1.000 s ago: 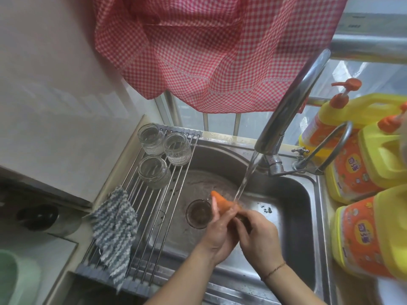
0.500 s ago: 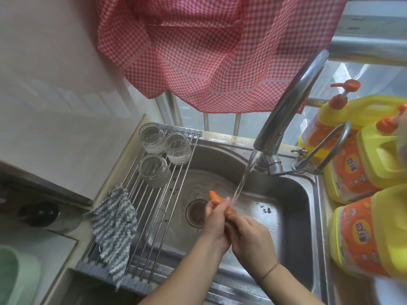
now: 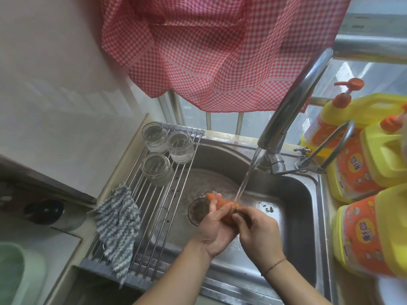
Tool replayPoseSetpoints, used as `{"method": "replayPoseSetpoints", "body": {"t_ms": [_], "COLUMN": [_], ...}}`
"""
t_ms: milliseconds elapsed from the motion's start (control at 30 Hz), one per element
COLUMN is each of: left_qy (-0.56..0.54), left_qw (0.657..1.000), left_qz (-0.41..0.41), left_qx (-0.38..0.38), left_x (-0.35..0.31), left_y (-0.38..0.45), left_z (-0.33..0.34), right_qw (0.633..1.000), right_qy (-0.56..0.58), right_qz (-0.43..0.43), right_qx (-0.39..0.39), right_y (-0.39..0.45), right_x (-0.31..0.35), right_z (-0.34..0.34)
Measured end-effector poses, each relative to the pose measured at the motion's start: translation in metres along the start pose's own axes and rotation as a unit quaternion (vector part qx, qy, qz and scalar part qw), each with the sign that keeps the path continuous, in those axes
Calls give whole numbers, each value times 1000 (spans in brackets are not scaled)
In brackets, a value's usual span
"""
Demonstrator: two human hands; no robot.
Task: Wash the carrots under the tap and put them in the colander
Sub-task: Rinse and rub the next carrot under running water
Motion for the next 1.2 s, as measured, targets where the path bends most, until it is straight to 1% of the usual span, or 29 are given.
{"method": "replayPoseSetpoints", "body": {"t_ms": [167, 333, 467, 533, 633, 700, 767, 867, 933, 1033, 1200], "left_qy": [24, 54, 86, 85, 59, 65, 94, 105, 116, 132, 160], "left_qw": [999, 993, 980, 976, 982, 986, 984, 978, 973, 968, 973], "left_qz": [33, 56, 79, 79, 44, -7, -68, -102, -124, -139, -94], "left_qx": [-23, -91, -161, -185, -176, -154, -134, -147, -159, -162, -139], "left_x": [1, 2, 0, 1, 10, 17, 22, 18, 16, 13, 5], "left_y": [4, 9, 16, 20, 22, 23, 23, 20, 19, 19, 23], "left_z": [-1, -8, -19, -26, -34, -35, -29, -19, -16, -14, -8], "right_qw": [1000, 998, 993, 991, 984, 977, 968, 965, 959, 955, 967], "right_qy": [-27, -48, -64, -58, -65, -65, -70, -69, -72, -63, -24], "right_qz": [-14, -48, -100, -117, -165, -200, -234, -252, -271, -283, -244], "right_qx": [9, 15, 13, 19, 33, 46, 49, 32, 36, 58, 63], "right_y": [-5, -7, -9, -11, -15, -20, -22, -18, -15, -17, -17], "right_x": [-3, -2, 12, 16, 20, 22, 23, 22, 24, 21, 15], "right_z": [2, 4, 8, 12, 13, 12, 10, 2, -2, -2, -7]}}
Point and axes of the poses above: each hand's wrist, its own y-axis towards the middle knuckle, its own z-axis out of the palm, x = y × z, the point moved 7 cm from there along y, towards the middle knuckle, and after that the axes turned 12 degrees about -z, right-handed, at the moved point
